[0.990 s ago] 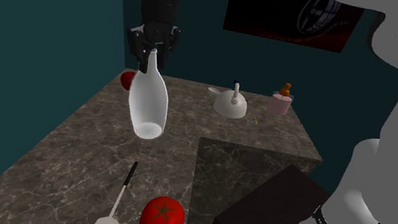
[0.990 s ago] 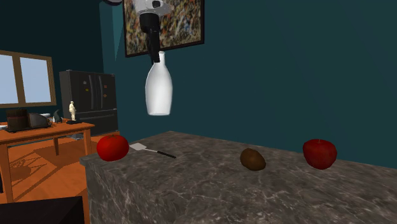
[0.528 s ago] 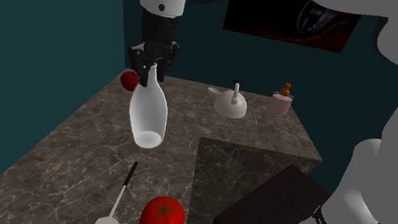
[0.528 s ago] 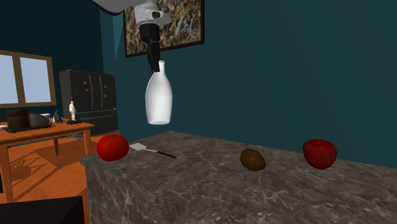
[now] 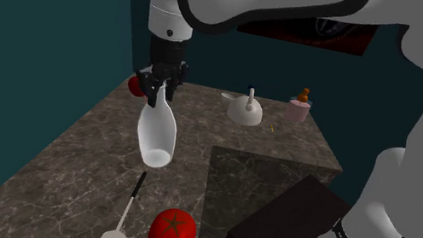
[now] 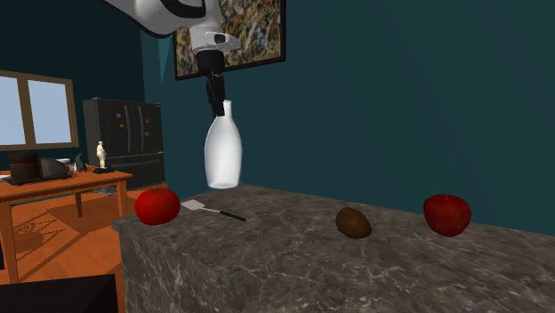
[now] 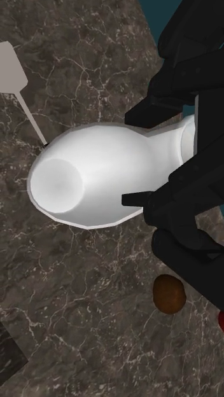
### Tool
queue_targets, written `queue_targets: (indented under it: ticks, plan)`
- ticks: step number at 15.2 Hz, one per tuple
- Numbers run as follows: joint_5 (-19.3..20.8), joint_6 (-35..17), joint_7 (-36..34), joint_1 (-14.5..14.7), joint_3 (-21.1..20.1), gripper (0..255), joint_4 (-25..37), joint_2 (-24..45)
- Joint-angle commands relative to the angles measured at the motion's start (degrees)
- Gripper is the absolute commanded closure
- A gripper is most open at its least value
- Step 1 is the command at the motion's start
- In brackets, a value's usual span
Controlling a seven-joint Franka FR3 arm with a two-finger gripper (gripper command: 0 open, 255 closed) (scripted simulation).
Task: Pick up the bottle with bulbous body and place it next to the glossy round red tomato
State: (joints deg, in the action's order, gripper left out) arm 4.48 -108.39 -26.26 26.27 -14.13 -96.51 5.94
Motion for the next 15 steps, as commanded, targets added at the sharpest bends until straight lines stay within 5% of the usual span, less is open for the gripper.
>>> queue_targets:
  ticks: [1,15]
  plan:
    - [0.04,-1.65,-0.22,0.05,-0.04,255,-1.70,-0.11]
    - [0.86,-11.98,-1.14,0.04,0.10,255,-10.45,1.56]
